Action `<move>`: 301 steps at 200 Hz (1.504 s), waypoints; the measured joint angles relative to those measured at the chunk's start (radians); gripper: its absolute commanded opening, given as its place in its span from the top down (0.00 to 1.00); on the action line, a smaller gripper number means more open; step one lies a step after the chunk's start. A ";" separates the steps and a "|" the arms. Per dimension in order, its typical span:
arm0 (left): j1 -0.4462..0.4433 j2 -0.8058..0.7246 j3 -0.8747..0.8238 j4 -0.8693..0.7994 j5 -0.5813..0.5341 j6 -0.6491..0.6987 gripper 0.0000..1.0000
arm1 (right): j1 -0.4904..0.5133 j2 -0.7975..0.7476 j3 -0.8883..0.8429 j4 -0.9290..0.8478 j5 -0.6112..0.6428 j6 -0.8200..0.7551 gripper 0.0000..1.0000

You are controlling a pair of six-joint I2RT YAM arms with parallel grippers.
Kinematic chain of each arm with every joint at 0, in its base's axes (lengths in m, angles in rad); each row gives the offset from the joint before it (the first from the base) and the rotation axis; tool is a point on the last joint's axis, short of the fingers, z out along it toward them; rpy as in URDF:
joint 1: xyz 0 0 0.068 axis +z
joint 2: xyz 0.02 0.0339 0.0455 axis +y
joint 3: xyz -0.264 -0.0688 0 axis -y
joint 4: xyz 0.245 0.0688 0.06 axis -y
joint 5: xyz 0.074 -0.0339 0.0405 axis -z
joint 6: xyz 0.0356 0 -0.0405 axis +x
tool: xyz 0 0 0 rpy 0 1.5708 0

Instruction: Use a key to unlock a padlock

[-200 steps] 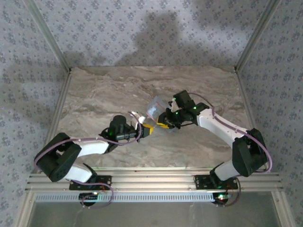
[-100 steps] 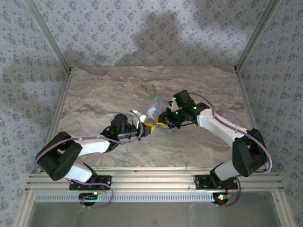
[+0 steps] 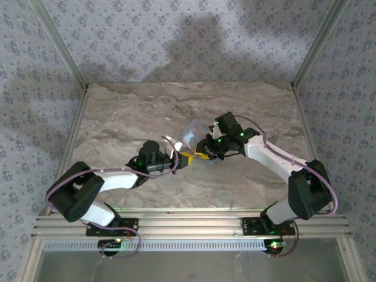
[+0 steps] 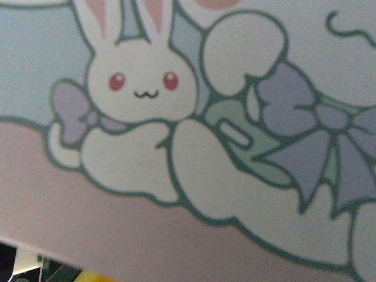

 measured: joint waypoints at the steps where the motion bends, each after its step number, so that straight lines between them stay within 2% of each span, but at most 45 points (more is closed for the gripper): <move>1: 0.000 0.000 0.000 0.000 0.000 -0.001 1.00 | 0.000 0.000 0.000 0.000 0.000 0.000 1.00; 142: 0.000 0.077 -0.019 0.182 0.004 -0.108 1.00 | -0.037 -0.006 -0.031 0.061 -0.051 0.008 1.00; 205: 0.000 0.072 -0.024 0.177 0.028 -0.072 1.00 | -0.046 -0.006 -0.021 0.008 -0.094 -0.039 1.00; 254: -0.005 0.010 -0.023 0.087 0.031 -0.005 1.00 | -0.046 -0.004 -0.015 -0.015 -0.125 -0.054 1.00; 301: -0.005 0.014 -0.008 0.064 0.031 0.025 1.00 | -0.046 0.000 -0.003 -0.029 -0.125 -0.054 1.00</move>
